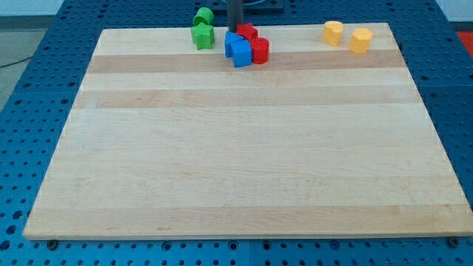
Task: Move the arm towards the yellow heart
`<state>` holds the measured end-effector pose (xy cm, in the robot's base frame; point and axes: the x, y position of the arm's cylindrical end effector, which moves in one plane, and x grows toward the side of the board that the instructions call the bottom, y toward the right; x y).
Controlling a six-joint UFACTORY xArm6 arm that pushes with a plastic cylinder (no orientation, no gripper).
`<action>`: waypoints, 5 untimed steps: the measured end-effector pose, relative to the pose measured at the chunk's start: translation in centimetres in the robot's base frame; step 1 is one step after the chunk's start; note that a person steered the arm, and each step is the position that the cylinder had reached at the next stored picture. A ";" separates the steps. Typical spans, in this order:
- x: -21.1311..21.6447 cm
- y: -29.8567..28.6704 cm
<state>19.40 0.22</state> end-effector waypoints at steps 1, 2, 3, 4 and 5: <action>0.0 4.4; -0.2 6.9; -0.2 8.4; -0.2 9.4; -0.3 10.0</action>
<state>19.14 10.19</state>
